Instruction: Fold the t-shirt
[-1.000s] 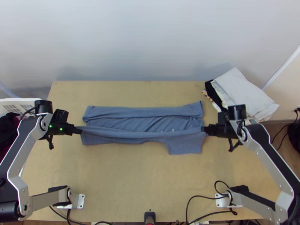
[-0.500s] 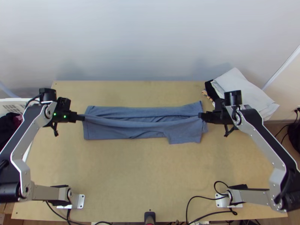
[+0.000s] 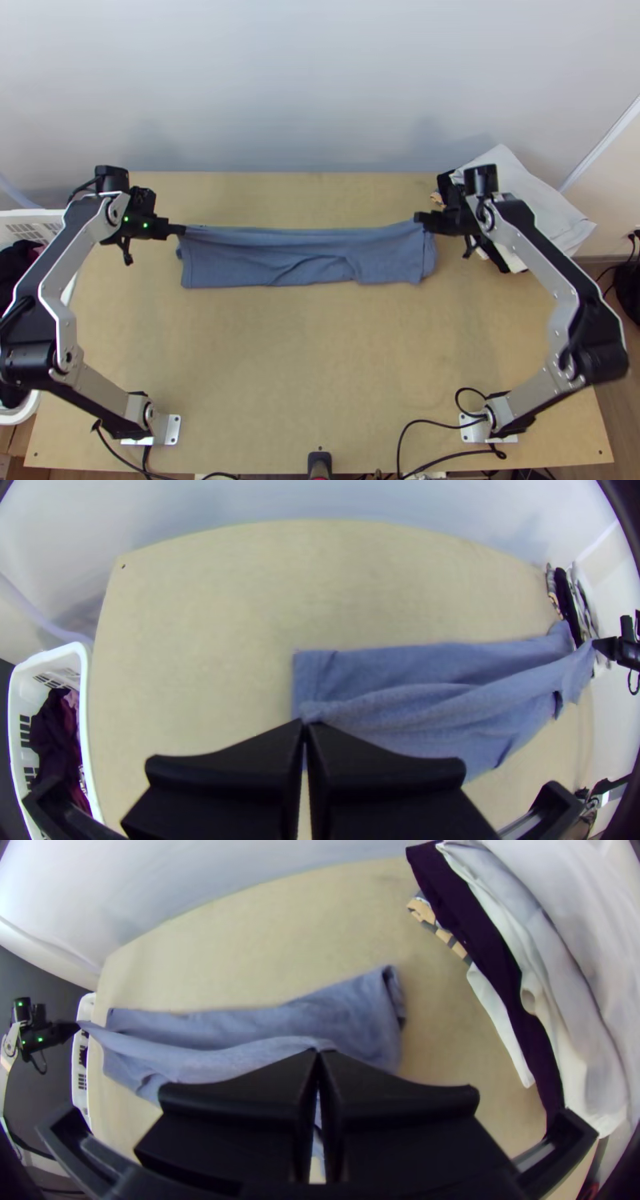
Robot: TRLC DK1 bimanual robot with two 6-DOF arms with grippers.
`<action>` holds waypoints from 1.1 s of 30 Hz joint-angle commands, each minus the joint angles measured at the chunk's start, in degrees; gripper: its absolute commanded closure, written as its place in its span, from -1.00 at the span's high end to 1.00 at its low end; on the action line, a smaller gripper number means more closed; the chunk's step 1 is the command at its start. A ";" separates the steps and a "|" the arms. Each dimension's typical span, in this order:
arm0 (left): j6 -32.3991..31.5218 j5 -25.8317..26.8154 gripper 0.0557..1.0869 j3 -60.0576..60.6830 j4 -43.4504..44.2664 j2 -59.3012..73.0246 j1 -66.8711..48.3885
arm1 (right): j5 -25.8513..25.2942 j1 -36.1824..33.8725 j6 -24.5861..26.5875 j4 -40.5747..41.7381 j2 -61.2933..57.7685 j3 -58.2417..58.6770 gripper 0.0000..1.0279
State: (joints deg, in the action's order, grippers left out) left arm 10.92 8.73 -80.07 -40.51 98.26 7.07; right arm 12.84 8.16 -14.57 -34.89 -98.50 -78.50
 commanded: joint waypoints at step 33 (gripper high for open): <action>-7.67 -1.61 -0.52 10.38 10.19 8.18 -2.59 | -9.85 2.12 -0.46 7.30 -19.71 -5.17 -0.73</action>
State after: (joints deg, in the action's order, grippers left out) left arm 4.73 7.70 -72.71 -30.24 106.15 4.58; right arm 4.27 10.04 -14.74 -28.08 -117.64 -85.45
